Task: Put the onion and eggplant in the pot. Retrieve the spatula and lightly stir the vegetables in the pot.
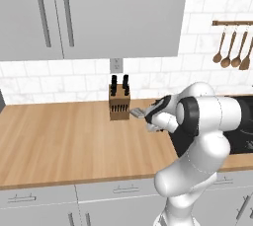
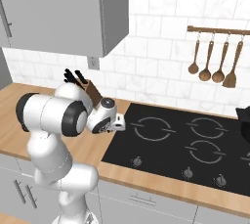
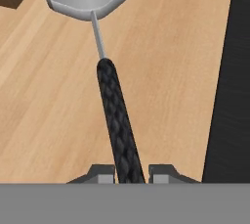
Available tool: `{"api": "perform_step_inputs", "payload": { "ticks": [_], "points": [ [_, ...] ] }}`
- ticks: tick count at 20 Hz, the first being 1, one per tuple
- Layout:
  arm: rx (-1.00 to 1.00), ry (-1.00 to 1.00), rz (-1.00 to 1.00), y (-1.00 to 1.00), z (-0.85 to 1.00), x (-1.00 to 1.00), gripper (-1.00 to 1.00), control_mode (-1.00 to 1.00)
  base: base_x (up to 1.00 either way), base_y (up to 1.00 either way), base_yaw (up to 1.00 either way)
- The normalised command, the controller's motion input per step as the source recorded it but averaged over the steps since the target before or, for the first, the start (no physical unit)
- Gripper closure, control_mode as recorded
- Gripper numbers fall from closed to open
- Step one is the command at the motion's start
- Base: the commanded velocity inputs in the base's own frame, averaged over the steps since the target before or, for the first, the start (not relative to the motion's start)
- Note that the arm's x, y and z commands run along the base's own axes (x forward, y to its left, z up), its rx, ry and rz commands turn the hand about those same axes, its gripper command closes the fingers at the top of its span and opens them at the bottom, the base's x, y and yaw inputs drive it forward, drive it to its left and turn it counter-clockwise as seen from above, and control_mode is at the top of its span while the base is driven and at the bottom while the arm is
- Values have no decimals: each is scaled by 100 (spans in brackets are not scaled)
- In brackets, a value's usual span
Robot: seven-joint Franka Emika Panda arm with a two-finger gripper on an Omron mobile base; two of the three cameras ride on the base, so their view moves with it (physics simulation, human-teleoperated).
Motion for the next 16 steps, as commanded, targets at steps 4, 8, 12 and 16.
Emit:
{"api": "perform_step_inputs", "payload": {
  "ticks": [4,8,12,16],
  "points": [
    [3,-1,0,1,1,-66,100,-100,0,0,0],
    [0,-18,1,-7,51,-100,100,-100,0,0,0],
    [0,-16,0,-14,100,-82,100,-100,0,0,0],
    [5,2,0,-9,100,-49,100,-100,0,0,0]
  ]
}}
